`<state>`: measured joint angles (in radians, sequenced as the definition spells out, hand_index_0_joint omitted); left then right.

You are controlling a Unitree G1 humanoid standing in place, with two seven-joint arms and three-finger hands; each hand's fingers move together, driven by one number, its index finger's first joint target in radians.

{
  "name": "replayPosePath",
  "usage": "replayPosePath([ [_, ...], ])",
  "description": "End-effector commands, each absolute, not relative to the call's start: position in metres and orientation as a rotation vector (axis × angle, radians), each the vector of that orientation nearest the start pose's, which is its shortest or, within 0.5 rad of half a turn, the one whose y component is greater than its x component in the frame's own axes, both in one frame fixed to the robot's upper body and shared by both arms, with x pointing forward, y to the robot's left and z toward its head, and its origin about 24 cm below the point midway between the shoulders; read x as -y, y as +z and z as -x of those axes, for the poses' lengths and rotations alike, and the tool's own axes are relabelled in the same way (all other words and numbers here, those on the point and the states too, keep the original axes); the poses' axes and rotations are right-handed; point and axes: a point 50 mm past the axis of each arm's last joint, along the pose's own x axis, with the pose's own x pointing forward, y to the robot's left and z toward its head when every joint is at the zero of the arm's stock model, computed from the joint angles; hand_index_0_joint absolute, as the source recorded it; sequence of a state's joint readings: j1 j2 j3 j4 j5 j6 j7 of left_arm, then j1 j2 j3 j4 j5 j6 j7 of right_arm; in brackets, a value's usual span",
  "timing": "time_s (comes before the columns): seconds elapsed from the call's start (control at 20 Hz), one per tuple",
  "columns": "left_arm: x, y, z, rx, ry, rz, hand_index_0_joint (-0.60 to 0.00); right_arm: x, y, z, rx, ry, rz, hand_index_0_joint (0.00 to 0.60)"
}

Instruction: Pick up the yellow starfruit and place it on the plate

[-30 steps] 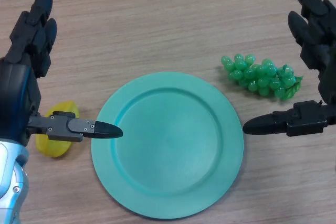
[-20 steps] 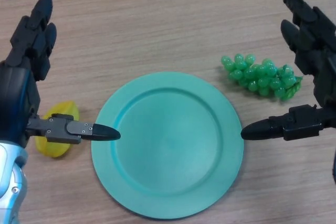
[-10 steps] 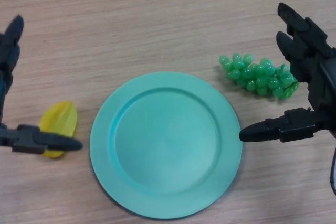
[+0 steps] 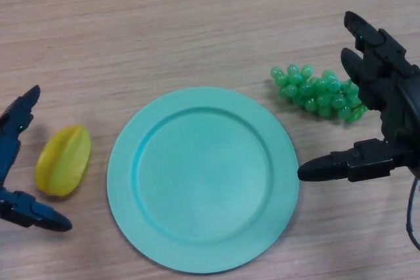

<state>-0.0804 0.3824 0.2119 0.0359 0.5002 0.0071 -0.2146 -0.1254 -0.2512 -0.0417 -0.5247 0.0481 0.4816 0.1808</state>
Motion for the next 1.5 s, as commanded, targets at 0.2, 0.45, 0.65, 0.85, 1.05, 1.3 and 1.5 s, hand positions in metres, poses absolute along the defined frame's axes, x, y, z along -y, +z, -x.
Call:
replayPosePath([
  [0.2,-0.260,0.111,-0.274,0.184,0.088,-0.900,0.000,0.180,0.187,-0.241,0.371,0.143,0.197,0.000],
  [0.45,-0.255,0.108,-0.275,0.233,0.082,-0.921,-0.447,0.182,0.188,-0.241,0.375,0.121,0.195,0.000],
  [0.65,-0.259,0.106,-0.269,0.237,0.087,-0.987,-0.600,0.181,0.189,-0.240,0.378,0.115,0.196,0.000],
  [0.85,-0.263,0.112,-0.259,0.145,0.027,-0.923,-0.600,0.180,0.190,-0.241,0.377,0.116,0.188,0.000],
  [1.05,-0.260,0.135,-0.245,0.059,-0.034,-0.795,-0.600,0.178,0.189,-0.242,0.376,0.119,0.174,0.000],
  [1.3,-0.223,0.156,-0.230,0.065,-0.225,-0.809,-0.600,0.176,0.190,-0.241,0.374,0.111,0.161,0.000],
  [1.5,-0.192,0.152,-0.230,0.133,-0.332,-0.843,-0.600,0.175,0.190,-0.240,0.372,0.109,0.165,0.000],
])
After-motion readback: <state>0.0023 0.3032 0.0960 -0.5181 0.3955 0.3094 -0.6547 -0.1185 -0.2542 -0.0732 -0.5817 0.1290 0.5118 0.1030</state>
